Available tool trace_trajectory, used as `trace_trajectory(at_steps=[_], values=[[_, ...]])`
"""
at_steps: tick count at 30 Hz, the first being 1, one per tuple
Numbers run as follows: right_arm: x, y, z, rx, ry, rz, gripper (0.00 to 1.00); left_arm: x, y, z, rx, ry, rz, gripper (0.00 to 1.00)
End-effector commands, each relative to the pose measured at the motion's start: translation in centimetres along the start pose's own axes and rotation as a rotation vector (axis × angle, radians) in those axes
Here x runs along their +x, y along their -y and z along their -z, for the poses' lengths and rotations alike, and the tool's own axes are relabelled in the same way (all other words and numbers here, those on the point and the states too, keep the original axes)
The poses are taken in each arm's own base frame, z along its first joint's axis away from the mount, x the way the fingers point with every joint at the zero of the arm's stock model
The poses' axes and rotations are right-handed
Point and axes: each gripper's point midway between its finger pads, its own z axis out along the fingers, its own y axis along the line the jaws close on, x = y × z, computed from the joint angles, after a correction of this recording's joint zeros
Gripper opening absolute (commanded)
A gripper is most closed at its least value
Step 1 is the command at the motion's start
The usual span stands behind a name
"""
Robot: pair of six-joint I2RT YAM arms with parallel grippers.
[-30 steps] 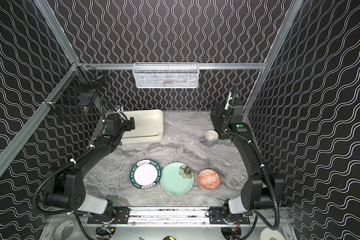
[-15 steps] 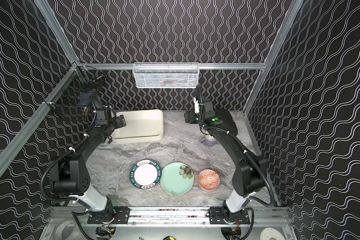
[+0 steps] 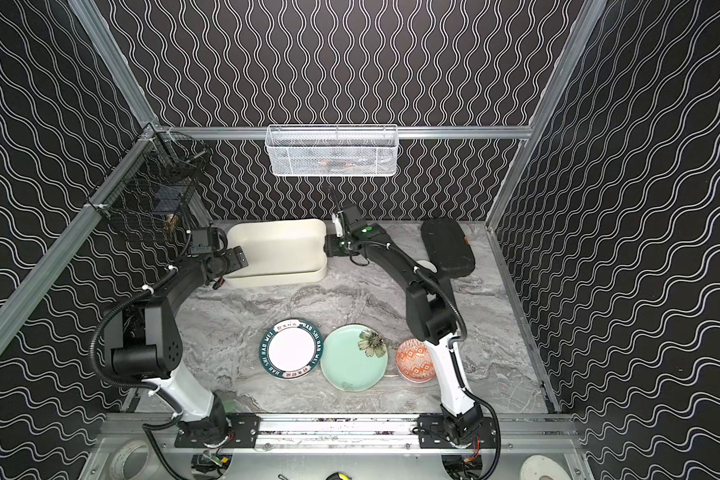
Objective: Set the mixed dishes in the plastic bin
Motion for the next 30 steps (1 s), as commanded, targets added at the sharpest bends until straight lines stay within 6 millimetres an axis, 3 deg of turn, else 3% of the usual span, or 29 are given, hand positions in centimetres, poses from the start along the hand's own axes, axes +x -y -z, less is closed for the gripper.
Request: trace_trajectory(at_steps=[1, 14, 23, 30], values=[[1.2, -0.6, -1.3, 0.008, -0.044, -0.023, 0.63, 0.0, -0.4, -0.7, -0.024, -0.03, 0.026, 0.92], [3.6, 1.0, -6.2, 0.05, -0.106, -0.09, 0.61, 1.2, -1.3, -2.1, -0.058, -0.06, 0.033, 0.92], [3.4, 1.6, -5.3, 0.1, -0.1, -0.054, 0.38, 1.6, -0.9, -3.0, -0.042, -0.084, 0.039, 0.92], [4.5, 3.0, -3.7, 0.171, -0.133, 0.001, 0.21, 1.5, -0.3, -2.9, -0.008, -0.08, 0.044, 0.91]])
